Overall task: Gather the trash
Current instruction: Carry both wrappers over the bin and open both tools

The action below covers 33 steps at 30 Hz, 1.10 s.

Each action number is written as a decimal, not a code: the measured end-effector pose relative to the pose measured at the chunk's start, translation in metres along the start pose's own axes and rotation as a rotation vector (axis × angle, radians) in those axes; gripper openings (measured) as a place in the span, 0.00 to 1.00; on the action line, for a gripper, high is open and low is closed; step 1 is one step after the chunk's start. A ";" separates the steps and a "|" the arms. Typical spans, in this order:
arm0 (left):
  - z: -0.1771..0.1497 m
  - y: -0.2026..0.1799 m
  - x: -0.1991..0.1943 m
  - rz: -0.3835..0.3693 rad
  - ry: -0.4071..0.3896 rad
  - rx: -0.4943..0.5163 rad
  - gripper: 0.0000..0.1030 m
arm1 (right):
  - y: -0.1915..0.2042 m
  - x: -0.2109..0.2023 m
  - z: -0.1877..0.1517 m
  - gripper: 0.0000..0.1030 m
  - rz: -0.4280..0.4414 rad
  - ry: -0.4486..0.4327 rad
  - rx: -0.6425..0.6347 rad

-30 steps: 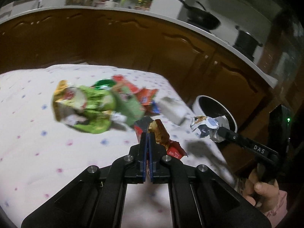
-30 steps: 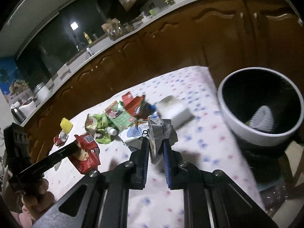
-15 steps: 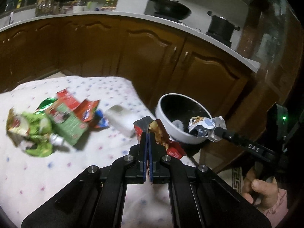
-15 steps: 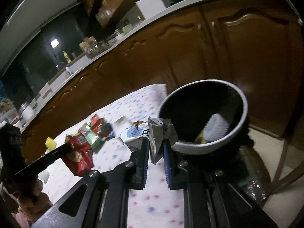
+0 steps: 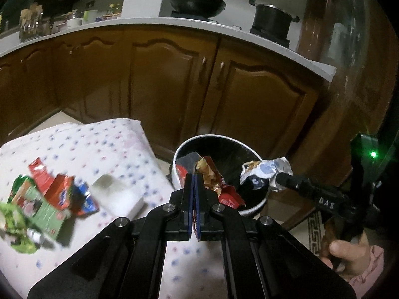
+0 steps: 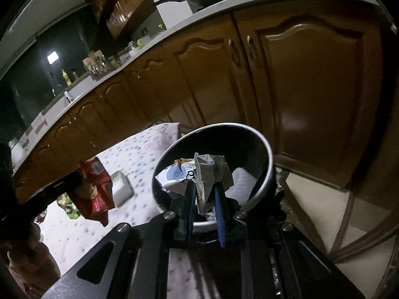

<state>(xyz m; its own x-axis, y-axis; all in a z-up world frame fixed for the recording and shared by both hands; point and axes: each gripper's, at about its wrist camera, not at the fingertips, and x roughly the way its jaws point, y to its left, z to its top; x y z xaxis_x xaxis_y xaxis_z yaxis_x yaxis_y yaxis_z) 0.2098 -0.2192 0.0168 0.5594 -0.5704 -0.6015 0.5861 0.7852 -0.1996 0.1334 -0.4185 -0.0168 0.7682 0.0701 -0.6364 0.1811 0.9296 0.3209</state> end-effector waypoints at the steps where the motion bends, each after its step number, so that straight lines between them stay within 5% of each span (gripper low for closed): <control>1: 0.004 -0.001 0.006 -0.006 0.006 0.000 0.01 | -0.002 0.002 0.001 0.15 -0.002 0.003 -0.001; 23: 0.020 -0.029 0.093 0.018 0.128 0.050 0.02 | -0.030 0.045 0.017 0.19 -0.056 0.095 -0.018; 28: 0.017 -0.027 0.100 0.011 0.156 0.048 0.14 | -0.035 0.047 0.020 0.37 -0.046 0.104 -0.003; 33: 0.014 -0.021 0.093 0.008 0.149 0.023 0.27 | -0.037 0.043 0.018 0.42 -0.045 0.094 0.008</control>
<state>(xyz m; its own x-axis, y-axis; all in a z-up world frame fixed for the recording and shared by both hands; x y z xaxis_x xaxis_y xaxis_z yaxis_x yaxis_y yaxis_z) 0.2582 -0.2922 -0.0240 0.4722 -0.5205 -0.7114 0.5959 0.7832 -0.1774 0.1709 -0.4562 -0.0431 0.6981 0.0620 -0.7134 0.2196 0.9297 0.2956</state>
